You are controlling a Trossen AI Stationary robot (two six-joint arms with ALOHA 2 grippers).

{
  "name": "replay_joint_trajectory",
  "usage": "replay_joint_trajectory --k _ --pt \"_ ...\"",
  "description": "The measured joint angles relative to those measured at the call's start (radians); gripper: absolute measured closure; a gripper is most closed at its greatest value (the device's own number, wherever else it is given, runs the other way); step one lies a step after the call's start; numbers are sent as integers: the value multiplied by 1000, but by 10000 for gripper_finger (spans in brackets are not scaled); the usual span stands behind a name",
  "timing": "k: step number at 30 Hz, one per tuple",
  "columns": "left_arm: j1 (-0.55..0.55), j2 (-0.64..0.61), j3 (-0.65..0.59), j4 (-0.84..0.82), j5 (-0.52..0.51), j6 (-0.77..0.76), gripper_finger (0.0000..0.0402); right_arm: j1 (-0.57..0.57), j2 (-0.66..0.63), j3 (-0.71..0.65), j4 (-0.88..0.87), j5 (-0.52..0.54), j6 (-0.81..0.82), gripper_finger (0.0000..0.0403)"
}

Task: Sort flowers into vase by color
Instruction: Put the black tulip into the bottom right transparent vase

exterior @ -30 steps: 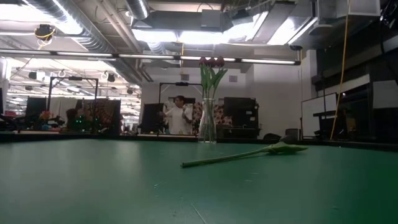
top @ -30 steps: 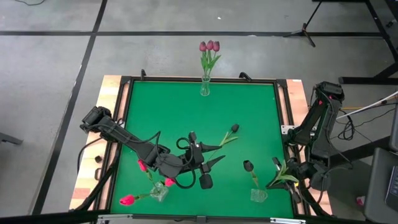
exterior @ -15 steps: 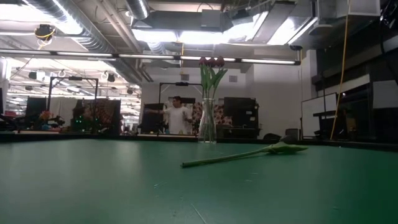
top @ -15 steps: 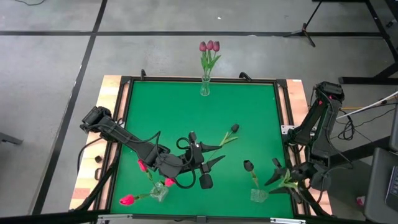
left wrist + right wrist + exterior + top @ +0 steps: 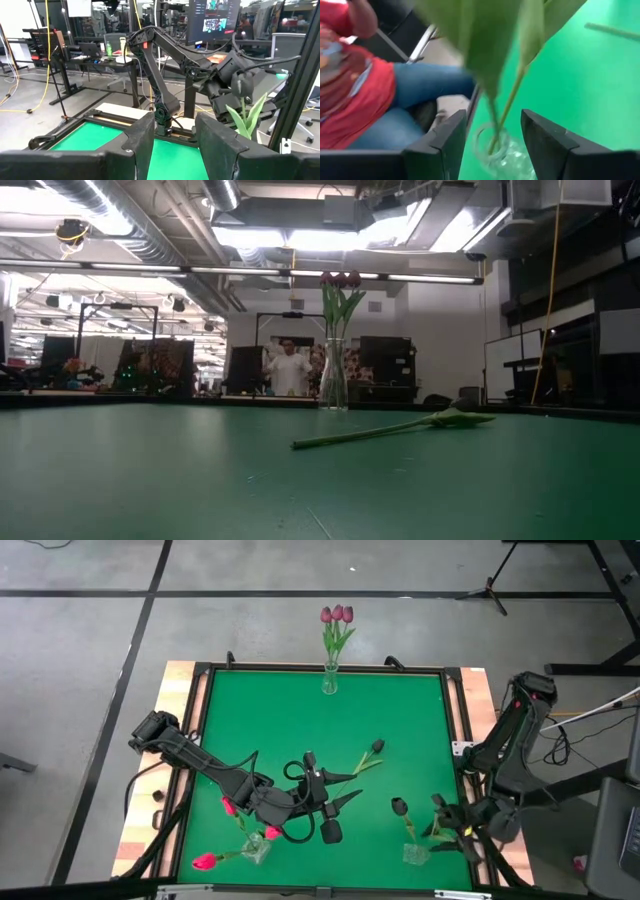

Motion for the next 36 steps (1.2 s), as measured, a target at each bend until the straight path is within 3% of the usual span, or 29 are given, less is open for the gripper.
replay_joint_trajectory --k 4,11,17,24,28,32,34,36 --pt "0 0 0 0 0 0 260 -32 -31 0 -7 -104 2 212" --pt "0 0 0 0 0 1 260 -30 -138 0 -152 -101 57 212" --pt "0 0 0 -1 -27 1 260 -30 -216 0 -341 35 114 212" --pt "10 -1 0 -62 -273 -4 260 -30 -302 4 -480 186 231 212" --pt "68 -1 0 -68 -313 -4 260 -30 -345 26 -575 223 263 212" --pt "147 -19 0 -103 -246 -13 260 -30 -373 44 -607 244 264 212" --pt "197 -45 1 -182 -130 -77 260 -30 -381 45 -606 247 264 212" --pt "270 -64 2 -284 65 -184 260 -30 -382 45 -607 232 264 212"
